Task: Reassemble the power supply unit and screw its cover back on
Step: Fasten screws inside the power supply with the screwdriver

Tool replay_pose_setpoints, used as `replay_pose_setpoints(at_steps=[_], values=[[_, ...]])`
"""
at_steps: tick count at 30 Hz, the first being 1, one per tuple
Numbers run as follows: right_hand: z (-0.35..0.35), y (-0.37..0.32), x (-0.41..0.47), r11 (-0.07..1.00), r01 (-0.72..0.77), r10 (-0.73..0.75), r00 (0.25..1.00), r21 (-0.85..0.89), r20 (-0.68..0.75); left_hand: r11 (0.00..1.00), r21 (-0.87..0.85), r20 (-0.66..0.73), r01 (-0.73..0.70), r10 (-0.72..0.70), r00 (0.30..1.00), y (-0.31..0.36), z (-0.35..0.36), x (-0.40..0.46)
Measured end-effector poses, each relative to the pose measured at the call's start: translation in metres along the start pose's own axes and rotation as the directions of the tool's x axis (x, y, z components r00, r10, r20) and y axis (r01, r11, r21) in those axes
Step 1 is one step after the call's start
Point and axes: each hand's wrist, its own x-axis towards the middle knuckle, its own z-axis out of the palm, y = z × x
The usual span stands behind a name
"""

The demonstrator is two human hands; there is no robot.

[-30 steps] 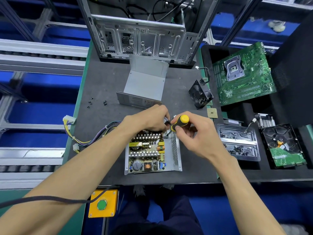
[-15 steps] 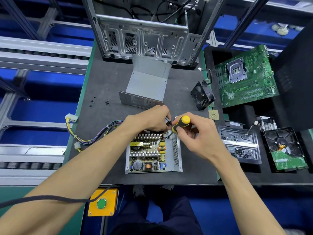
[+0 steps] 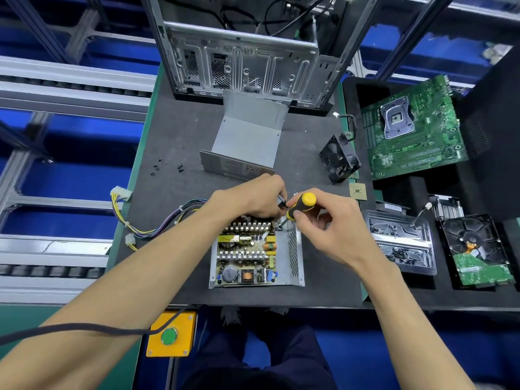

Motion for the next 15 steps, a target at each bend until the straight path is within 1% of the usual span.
replay_pose_setpoints(at_steps=[10,15], values=[[-0.0017,-0.0046,0.0059,1.000,-0.004,0.004,1.000,-0.024,0.006,1.000,0.027,-0.017,0.012,-0.012,1.000,0.0022,0.0006,0.0004],[-0.0035,-0.0059,0.0077,0.999,-0.005,0.006,1.000,-0.034,0.020,0.999,0.039,0.006,0.018,-0.018,1.000,0.0036,-0.0025,0.0018]])
